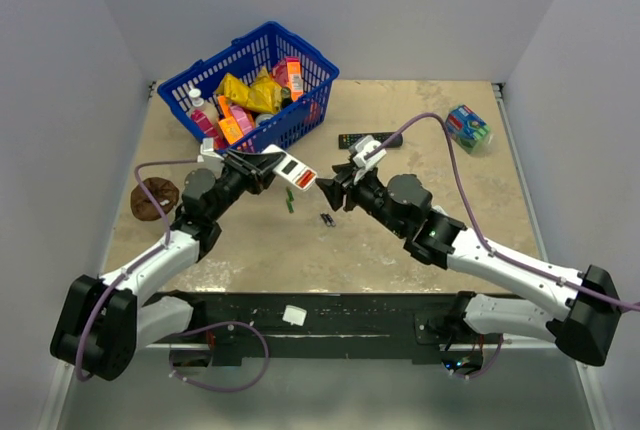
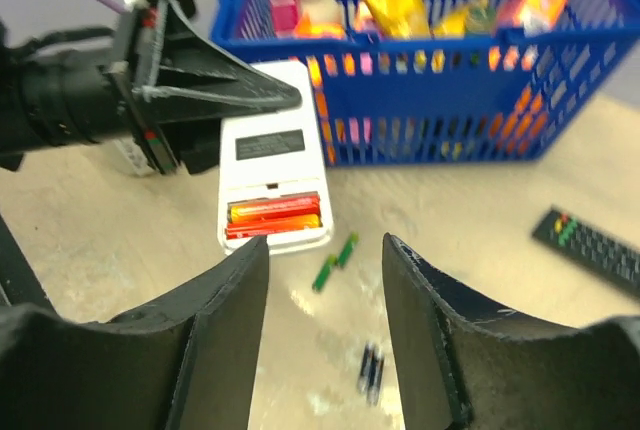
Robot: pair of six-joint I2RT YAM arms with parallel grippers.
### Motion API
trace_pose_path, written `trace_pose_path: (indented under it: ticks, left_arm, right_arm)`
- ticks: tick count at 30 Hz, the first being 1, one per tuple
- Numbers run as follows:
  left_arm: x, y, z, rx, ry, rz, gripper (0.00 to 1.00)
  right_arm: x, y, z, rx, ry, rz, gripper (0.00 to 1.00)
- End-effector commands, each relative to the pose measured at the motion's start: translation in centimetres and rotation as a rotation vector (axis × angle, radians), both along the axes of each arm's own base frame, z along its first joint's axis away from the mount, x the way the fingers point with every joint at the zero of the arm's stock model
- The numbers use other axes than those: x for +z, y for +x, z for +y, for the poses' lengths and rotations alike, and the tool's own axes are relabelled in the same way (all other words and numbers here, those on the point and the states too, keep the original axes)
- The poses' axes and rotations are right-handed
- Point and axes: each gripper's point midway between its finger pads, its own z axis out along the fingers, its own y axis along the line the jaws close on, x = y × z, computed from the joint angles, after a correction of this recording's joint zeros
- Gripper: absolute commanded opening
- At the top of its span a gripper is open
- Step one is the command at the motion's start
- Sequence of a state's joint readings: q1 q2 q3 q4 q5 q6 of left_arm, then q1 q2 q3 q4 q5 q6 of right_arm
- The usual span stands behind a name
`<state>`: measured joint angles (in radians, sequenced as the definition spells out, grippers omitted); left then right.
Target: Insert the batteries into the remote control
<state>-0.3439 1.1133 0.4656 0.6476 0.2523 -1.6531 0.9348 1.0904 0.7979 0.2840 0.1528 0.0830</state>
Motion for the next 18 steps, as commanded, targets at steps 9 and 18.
trace_pose_path:
  ticks: [9,18]
  left_arm:
    - [-1.6,0.8,2.4,0.046,0.583,-0.214,0.00]
    - [-1.5,-0.2,7.7,0.228,0.849,-0.204,0.00]
  right_arm:
    - [-8.6,-3.4,-0.9,0.098,-0.267,0.319,0.55]
    - [-12.6,-8.8,0.9,0.413,-0.424,0.512,0.47]
